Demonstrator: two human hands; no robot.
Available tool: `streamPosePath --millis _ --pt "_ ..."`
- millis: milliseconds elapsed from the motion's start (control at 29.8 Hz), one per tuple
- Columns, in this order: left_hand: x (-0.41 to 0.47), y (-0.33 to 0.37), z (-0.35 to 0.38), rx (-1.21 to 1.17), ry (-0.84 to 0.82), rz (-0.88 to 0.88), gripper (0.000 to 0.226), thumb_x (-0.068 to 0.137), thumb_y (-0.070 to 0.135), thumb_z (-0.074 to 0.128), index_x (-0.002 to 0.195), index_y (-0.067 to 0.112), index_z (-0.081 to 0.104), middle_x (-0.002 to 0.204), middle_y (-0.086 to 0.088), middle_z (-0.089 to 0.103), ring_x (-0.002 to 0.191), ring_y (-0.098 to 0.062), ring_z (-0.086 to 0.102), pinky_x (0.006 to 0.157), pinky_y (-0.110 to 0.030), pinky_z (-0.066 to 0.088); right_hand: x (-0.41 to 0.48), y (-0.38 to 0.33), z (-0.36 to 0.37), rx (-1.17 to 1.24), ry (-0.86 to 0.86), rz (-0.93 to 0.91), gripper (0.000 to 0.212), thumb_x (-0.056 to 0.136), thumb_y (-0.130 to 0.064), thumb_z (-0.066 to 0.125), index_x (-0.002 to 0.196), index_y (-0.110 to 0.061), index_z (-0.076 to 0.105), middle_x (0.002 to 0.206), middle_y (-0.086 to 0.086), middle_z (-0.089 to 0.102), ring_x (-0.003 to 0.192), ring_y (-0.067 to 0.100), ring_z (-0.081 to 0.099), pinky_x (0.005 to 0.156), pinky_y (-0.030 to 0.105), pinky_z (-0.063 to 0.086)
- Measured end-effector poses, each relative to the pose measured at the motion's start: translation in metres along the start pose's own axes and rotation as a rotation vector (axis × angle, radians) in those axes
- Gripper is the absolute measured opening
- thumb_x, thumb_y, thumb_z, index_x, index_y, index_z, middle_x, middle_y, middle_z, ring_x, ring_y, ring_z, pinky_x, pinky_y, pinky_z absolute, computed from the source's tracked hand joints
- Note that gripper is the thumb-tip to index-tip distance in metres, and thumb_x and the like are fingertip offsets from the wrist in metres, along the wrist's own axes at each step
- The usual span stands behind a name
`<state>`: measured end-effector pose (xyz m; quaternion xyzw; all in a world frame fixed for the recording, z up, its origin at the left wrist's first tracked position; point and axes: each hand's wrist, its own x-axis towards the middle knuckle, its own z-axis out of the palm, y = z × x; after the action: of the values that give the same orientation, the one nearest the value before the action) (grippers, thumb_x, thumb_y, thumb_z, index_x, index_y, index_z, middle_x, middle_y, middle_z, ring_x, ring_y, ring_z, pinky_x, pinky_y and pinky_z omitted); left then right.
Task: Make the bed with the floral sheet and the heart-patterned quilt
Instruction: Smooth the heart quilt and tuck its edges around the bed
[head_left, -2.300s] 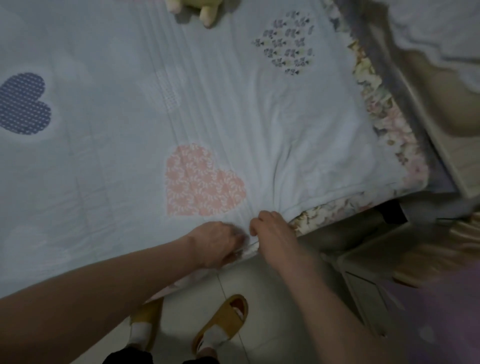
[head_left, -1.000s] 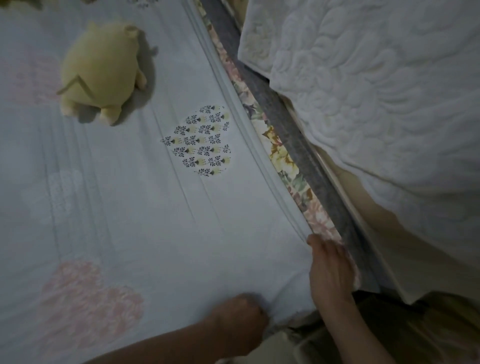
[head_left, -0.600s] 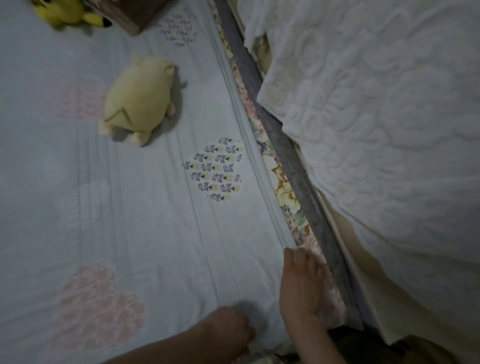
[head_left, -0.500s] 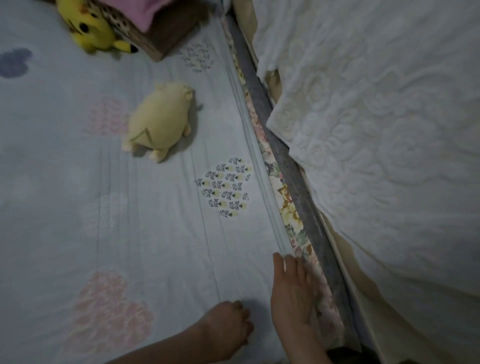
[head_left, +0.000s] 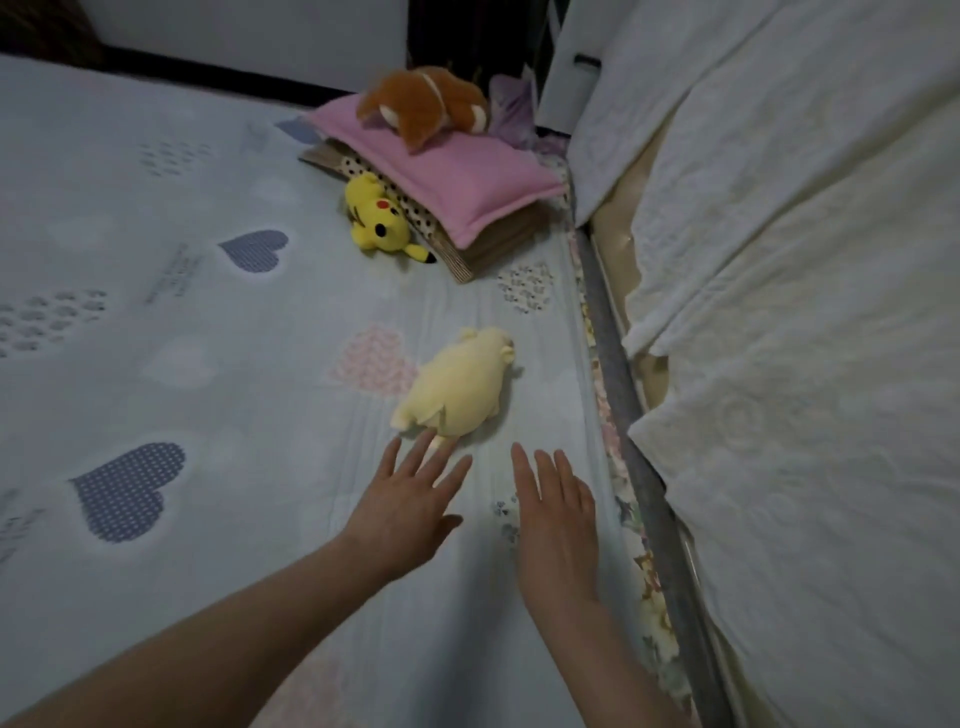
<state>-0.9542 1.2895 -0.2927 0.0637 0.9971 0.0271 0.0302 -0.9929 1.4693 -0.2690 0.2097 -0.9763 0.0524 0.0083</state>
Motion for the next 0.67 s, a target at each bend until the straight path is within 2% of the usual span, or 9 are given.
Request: streamPosePath --millis 67,168,302,436,570,670 --pt "0.013 -0.028 -0.008 -0.028 0.010 -0.045 0.074 0.081 0.051 0.071 0.142 0.016 0.050 0.148 -0.011 0.047 0.140 -0.036 0.039 0.107 -0.061 0.035 0.027 -0.023 -0.001 -0.005 0.007 -0.043 0.103 0.042 0.006 0.090 0.137 -0.014 0.057 0.132 0.014 0.061 0.126 0.034 0.056 0.098 0.048 0.049" --pt "0.032 -0.058 -0.017 -0.048 0.070 -0.063 0.071 0.084 0.050 0.068 0.144 0.017 0.047 0.151 -0.011 0.044 0.142 -0.036 0.035 0.109 -0.061 0.032 0.064 -0.049 0.003 -0.004 0.033 -0.071 0.095 0.052 0.009 0.083 0.139 -0.014 0.054 0.132 0.015 0.061 0.126 0.036 0.055 0.098 0.049 0.048" --pt "0.055 -0.091 -0.016 -0.063 0.075 -0.098 0.070 0.093 0.049 0.056 0.152 0.021 0.033 0.159 -0.009 0.029 0.149 -0.035 0.017 0.116 -0.062 0.021 0.108 -0.067 0.021 -0.017 0.024 -0.087 0.089 0.060 0.001 0.083 0.142 -0.015 0.051 0.136 0.015 0.058 0.129 0.037 0.052 0.099 0.049 0.047" --pt "0.088 -0.124 -0.008 -0.078 0.111 -0.175 0.068 0.100 0.049 0.041 0.157 0.027 0.012 0.165 -0.005 0.008 0.151 -0.031 -0.004 0.120 -0.058 0.005 0.153 -0.070 0.043 -0.034 0.042 -0.116 0.091 0.053 -0.005 0.090 0.138 -0.015 0.057 0.132 0.015 0.061 0.124 0.036 0.057 0.094 0.048 0.051" --pt "0.127 -0.153 -0.003 -0.045 0.039 -0.231 0.066 0.103 0.050 0.033 0.157 0.032 0.000 0.165 0.001 -0.005 0.150 -0.028 -0.015 0.119 -0.058 -0.001 0.203 -0.067 0.063 -0.082 0.039 -0.126 0.096 0.045 -0.011 0.094 0.134 -0.015 0.060 0.128 0.014 0.064 0.122 0.035 0.059 0.091 0.048 0.053" --pt "0.154 -0.171 0.016 -0.049 0.028 -0.250 0.064 0.103 0.049 0.030 0.156 0.032 -0.002 0.165 0.000 -0.006 0.150 -0.028 -0.015 0.119 -0.058 -0.001 0.237 -0.070 0.093 -0.071 0.085 -0.154 0.079 0.059 -0.002 0.077 0.135 -0.016 0.059 0.128 0.012 0.065 0.122 0.034 0.059 0.091 0.047 0.052"
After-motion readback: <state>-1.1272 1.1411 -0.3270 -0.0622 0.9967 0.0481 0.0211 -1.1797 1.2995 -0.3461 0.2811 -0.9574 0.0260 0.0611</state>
